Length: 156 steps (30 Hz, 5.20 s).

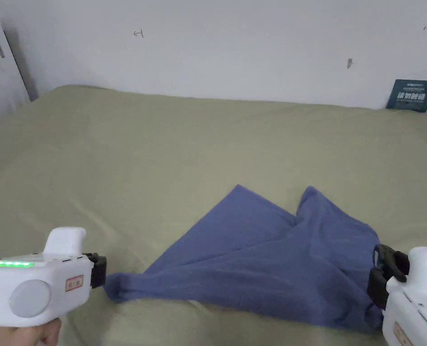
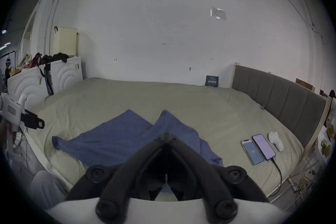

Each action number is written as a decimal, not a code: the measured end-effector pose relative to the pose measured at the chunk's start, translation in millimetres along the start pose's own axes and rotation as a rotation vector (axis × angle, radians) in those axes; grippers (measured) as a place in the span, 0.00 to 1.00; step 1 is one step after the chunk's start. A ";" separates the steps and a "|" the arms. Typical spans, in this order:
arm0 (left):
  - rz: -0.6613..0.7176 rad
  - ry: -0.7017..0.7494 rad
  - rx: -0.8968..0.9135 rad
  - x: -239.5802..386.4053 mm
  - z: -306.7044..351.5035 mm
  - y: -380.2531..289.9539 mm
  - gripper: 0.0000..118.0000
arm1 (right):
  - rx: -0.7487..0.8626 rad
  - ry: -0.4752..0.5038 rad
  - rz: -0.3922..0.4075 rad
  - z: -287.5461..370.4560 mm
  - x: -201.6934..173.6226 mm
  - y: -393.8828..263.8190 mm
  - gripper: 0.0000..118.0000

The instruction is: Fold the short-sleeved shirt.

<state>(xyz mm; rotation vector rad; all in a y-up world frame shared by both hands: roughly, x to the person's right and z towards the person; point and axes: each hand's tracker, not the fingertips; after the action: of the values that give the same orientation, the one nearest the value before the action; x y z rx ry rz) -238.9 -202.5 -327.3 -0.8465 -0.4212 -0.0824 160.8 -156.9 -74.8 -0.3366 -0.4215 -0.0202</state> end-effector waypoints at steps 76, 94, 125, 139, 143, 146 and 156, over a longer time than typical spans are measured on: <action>-0.006 0.004 -0.074 35.5 -38.4 24.1 0.00 | -0.482 0.123 0.199 -211.5 130.2 109.7 0.05; -0.014 0.032 0.420 77.0 111.4 220.5 0.00 | -0.082 0.027 0.121 -49.6 164.2 251.6 0.05; -0.021 0.233 0.477 88.2 21.9 436.7 0.00 | -0.081 -0.059 0.158 -286.3 119.8 357.2 0.05; -0.125 0.204 0.249 75.9 -114.2 323.7 0.00 | -0.292 -0.020 0.161 -362.4 108.5 207.9 0.05; -0.127 0.164 0.154 65.8 -127.1 238.4 0.00 | -0.348 -0.007 0.162 -325.4 112.7 136.4 0.05; -0.106 0.145 0.106 61.8 -120.6 176.4 0.00 | -0.368 0.002 0.174 -288.8 117.2 92.2 0.05; -0.086 0.123 -0.017 31.8 -61.4 32.3 0.00 | -0.445 0.055 0.097 -142.8 120.5 -13.9 0.05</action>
<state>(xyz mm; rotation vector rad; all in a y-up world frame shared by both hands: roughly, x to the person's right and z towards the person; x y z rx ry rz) -182.0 -223.6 -373.6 -0.8352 -0.3414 -0.2173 326.4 -210.4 -144.2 -0.7926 -0.3430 -0.0282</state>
